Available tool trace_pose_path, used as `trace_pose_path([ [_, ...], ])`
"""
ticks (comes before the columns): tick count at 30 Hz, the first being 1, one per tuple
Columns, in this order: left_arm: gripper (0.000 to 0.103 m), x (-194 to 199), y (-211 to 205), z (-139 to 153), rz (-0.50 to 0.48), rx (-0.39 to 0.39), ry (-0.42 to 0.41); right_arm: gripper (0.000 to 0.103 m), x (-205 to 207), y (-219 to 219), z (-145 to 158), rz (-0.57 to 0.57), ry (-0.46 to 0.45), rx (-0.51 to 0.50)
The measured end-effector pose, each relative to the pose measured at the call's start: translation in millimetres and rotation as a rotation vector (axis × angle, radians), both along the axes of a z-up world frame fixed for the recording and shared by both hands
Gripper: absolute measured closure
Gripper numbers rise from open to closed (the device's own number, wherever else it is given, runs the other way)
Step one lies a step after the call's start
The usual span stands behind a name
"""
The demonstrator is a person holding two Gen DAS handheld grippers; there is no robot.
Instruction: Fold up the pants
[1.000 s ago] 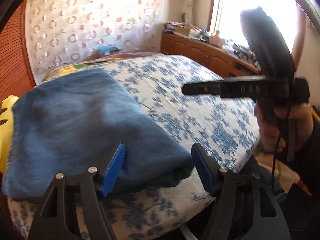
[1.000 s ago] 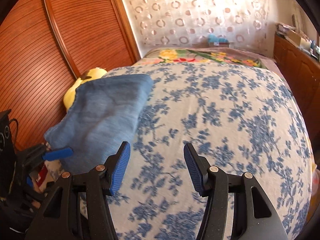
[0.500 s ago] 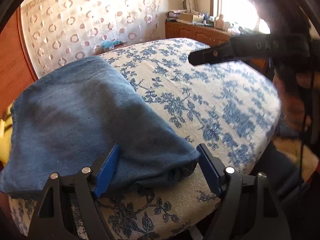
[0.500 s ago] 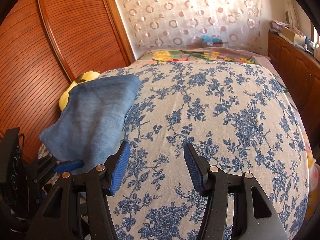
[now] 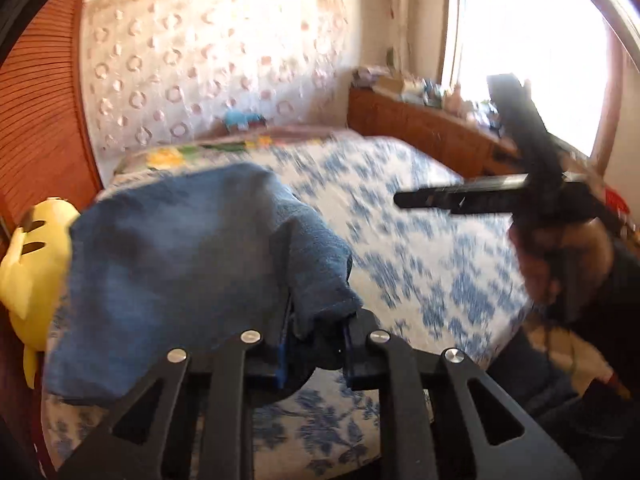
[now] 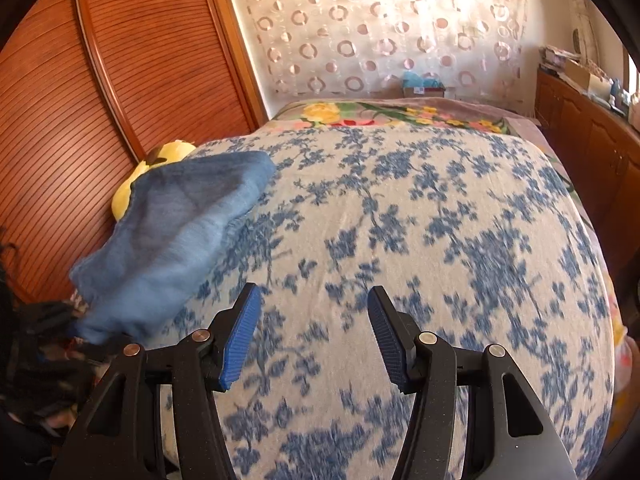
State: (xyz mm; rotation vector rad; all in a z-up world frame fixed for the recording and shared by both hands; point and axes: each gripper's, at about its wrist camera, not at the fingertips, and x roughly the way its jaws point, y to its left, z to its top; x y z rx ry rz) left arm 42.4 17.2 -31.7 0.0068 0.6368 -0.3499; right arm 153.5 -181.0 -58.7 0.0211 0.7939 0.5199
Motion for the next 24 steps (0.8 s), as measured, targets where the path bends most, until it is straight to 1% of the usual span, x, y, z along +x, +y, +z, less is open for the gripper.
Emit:
trace_pose_path([
  [4, 0.087, -6, 34, 18, 0.061, -0.05, -0.046, 0.046, 18, 25, 12, 0.032, -0.025, 0.001],
  [5, 0.088, -7, 47, 23, 0.089, -0.071, -0.06, 0.046, 21, 31, 15, 0.038, -0.033, 0.001],
  [8, 0.088, -9, 75, 26, 0.143, -0.111, -0.071, 0.046, 32, 53, 20, 0.069, -0.048, -0.014],
  [11, 0.089, -14, 99, 23, 0.179, -0.142, -0.078, 0.046, 43, 77, 19, 0.111, -0.037, -0.011],
  [15, 0.089, -25, 119, 18, 0.216, -0.175, -0.093, 0.046, 56, 111, 15, 0.169, -0.028, -0.004],
  [21, 0.089, -36, 139, 1, 0.269, -0.204, -0.087, 0.046, 78, 156, 18, 0.187, -0.034, 0.012],
  [24, 0.089, -41, 149, -3, 0.282, -0.226, -0.084, 0.046, 80, 173, 22, 0.209, -0.05, 0.014],
])
